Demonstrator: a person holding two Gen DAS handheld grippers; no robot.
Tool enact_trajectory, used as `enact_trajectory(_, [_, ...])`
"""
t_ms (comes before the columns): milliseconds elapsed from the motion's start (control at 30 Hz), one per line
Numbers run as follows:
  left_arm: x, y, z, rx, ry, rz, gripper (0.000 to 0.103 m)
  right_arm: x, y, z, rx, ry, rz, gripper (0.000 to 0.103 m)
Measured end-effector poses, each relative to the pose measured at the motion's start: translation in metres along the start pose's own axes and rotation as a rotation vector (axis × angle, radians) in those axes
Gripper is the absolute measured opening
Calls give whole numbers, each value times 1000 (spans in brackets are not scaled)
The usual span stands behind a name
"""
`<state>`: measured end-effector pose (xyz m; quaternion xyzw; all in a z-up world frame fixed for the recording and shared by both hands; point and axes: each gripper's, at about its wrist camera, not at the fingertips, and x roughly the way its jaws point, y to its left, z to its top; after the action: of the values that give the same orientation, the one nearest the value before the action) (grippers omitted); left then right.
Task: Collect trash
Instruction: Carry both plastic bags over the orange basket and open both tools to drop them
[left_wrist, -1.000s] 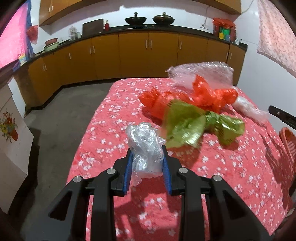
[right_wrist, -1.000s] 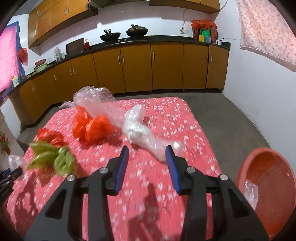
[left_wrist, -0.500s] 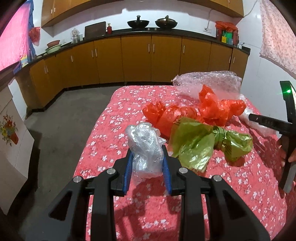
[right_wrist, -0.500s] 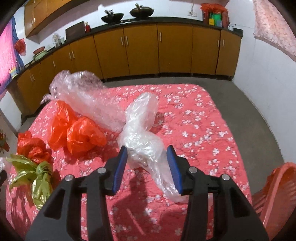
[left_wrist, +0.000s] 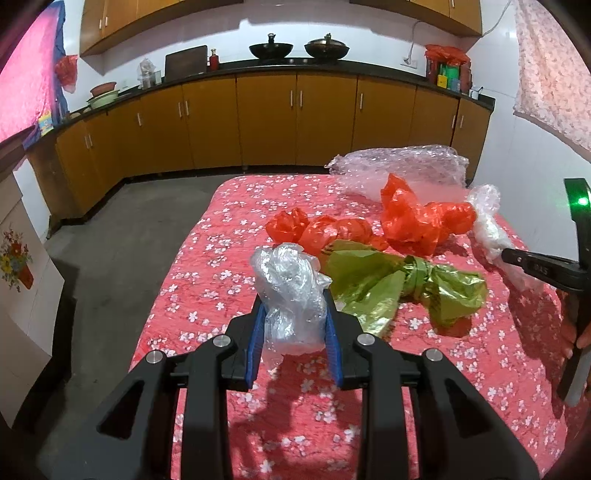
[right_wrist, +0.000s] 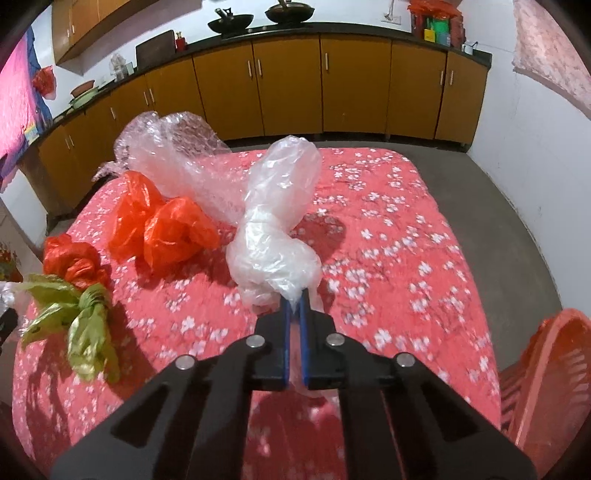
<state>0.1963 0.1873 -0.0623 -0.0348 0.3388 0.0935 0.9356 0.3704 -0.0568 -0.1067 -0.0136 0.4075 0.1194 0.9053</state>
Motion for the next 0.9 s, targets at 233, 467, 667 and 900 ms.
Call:
enact_trajectory(233, [-13, -11, 0, 7, -19, -23, 30, -42, -4, -22, 22, -27, 8, 6])
enact_trajectory(467, [-31, -26, 0, 20, -42, -54, 30, -84, -6, -48, 41, -50, 2, 6])
enact_trajectory(667, [-44, -43, -3, 36, -54, -83, 30, -121, -10, -69, 74, -70, 12, 6])
enact_trajectory(900, [-55, -65, -6, 63, -61, -111, 30, -154, -13, -87, 82, -96, 7, 6])
